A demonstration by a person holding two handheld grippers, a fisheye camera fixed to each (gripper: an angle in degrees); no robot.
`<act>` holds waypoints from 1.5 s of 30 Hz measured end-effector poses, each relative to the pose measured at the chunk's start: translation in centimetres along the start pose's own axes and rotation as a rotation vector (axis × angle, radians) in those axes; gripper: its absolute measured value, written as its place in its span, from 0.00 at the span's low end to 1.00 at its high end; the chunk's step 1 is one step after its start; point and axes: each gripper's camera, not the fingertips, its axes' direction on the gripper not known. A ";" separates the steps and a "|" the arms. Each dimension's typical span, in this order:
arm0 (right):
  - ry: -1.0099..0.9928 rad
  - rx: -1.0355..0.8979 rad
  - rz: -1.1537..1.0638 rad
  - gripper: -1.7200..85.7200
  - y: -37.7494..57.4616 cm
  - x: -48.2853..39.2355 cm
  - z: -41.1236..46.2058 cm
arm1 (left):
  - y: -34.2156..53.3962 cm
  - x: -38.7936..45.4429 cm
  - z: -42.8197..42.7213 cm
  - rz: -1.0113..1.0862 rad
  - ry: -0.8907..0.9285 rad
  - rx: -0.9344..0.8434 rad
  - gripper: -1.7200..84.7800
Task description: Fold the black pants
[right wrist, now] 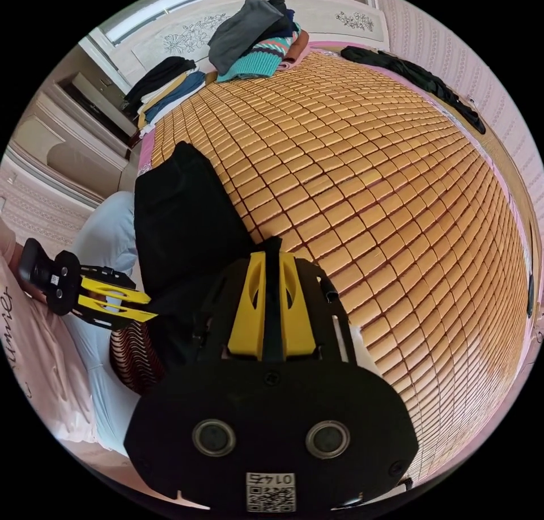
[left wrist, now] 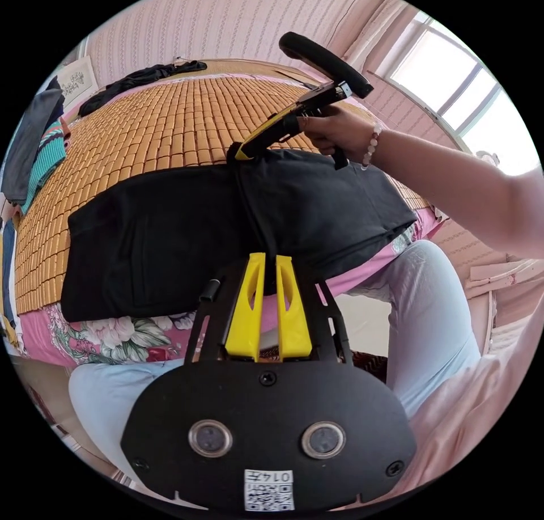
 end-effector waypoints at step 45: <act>0.151 -0.007 0.349 0.02 9.6 -8.8 -5.4 | 3.8 2.4 4.3 0.175 -0.066 0.041 0.04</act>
